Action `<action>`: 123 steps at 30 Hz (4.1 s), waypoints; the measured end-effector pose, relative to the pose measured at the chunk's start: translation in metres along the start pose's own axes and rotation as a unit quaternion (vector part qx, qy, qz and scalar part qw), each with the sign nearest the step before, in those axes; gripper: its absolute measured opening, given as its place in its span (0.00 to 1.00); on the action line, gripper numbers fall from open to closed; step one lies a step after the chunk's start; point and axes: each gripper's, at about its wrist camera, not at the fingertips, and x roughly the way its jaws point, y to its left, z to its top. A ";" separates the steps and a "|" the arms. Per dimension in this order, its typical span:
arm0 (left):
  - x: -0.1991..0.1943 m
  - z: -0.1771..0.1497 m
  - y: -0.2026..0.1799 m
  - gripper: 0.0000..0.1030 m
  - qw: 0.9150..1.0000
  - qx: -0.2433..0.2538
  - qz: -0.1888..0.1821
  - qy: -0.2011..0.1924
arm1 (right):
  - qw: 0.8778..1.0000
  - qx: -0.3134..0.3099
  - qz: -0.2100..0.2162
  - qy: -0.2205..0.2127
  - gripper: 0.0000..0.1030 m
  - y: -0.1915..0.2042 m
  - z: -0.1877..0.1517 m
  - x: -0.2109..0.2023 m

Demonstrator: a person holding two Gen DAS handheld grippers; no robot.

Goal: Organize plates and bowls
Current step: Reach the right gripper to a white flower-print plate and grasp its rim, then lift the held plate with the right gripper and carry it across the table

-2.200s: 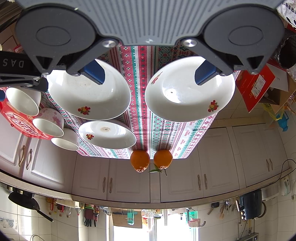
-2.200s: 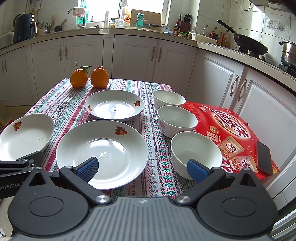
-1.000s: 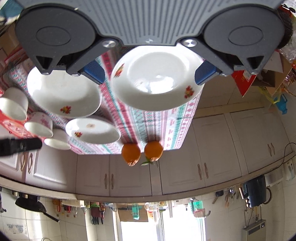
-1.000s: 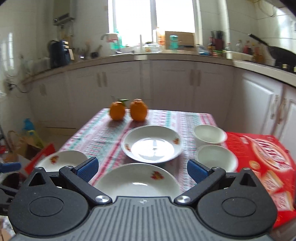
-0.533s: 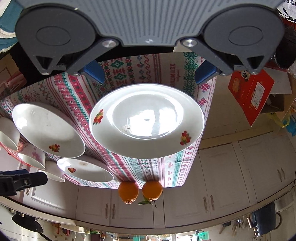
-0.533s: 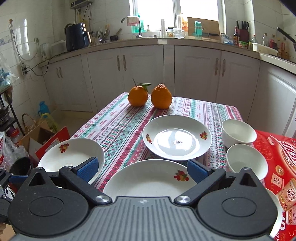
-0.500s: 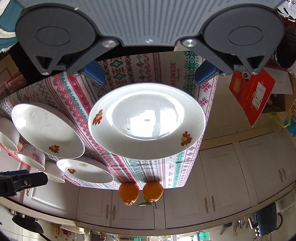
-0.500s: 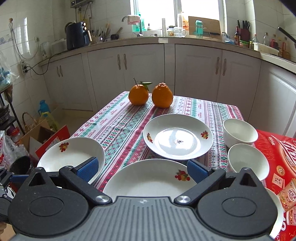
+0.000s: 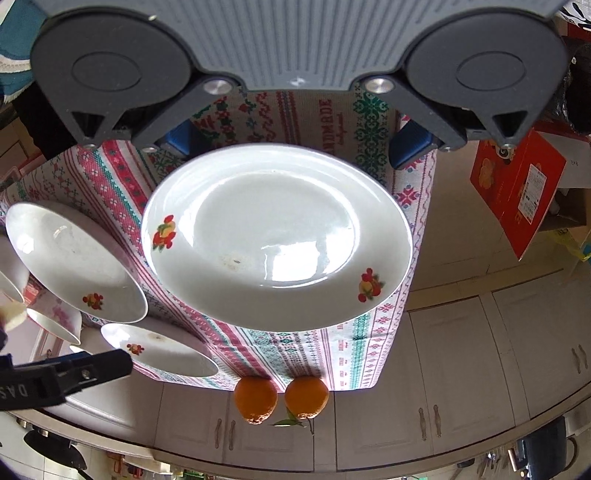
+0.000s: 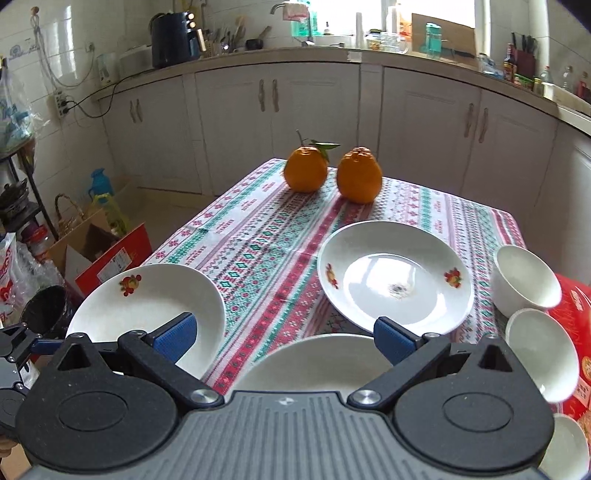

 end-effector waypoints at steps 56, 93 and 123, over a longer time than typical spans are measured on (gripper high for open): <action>0.002 -0.005 0.019 0.99 0.993 0.059 -0.090 -0.039 | 0.946 -0.076 0.250 0.193 0.94 0.040 0.042 0.147; 0.023 0.051 0.031 0.97 0.987 0.089 -0.132 -0.033 | 0.949 -0.060 0.257 0.170 0.85 0.020 0.084 0.161; 0.078 0.093 0.037 0.97 0.985 0.103 -0.134 -0.032 | 0.966 -0.040 0.208 0.149 0.85 -0.009 0.108 0.214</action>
